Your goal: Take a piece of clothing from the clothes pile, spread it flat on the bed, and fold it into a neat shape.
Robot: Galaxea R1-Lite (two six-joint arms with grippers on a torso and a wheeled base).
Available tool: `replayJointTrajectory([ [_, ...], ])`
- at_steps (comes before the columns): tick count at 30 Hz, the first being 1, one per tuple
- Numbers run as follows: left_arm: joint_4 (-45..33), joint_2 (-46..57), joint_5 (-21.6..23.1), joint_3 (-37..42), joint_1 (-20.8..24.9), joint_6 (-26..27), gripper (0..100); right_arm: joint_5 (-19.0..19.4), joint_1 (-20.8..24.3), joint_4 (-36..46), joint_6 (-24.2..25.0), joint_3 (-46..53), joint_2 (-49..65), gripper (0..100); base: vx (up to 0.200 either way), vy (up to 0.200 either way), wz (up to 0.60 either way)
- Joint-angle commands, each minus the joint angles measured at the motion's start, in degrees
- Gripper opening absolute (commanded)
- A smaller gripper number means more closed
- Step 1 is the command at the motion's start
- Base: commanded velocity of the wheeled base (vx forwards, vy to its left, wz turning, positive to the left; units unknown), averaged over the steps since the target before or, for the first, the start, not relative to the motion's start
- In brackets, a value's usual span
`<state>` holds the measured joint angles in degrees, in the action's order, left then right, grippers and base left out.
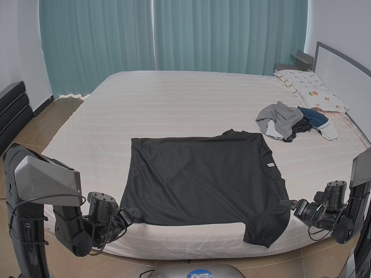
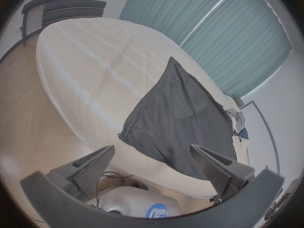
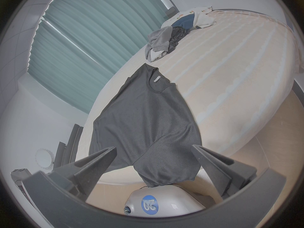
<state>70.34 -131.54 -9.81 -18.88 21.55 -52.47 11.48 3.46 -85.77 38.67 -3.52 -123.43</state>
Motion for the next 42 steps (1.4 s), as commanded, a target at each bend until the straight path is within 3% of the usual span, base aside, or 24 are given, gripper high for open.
replayJointTrajectory([
  [1, 0.0, -3.3, -2.2, -2.1, 0.6, 0.5, 100, 0.0, 0.1, 0.0, 0.0, 0.0, -0.2, 100, 0.000, 0.000, 0.00],
  [11, 0.1, -5.0, -2.8, -4.1, 0.6, 3.1, 100, -0.2, 0.3, 0.0, 0.1, -0.1, -0.2, 100, 0.000, 0.000, 0.00],
  [12, 0.1, -5.1, -2.8, -4.3, 0.6, 3.1, 0, -0.3, 0.3, 0.0, 0.1, -0.2, -0.3, 100, 0.000, 0.000, 0.00],
  [26, 0.2, -3.7, -5.5, 0.2, 0.1, 2.5, 0, -0.5, 0.0, -0.1, -0.5, 0.1, -0.9, 100, 0.000, 0.000, 0.00],
  [35, 0.6, -2.8, -5.2, 1.8, 0.0, 2.0, 0, -0.8, -3.0, 0.3, -2.5, 0.1, -3.5, 100, 0.000, 0.000, 0.00],
  [42, 0.9, -2.2, -2.7, 1.8, -0.4, -1.6, 0, -0.5, -4.7, -3.6, -4.5, -0.5, -11.1, 100, 0.000, 0.000, 0.00],
])
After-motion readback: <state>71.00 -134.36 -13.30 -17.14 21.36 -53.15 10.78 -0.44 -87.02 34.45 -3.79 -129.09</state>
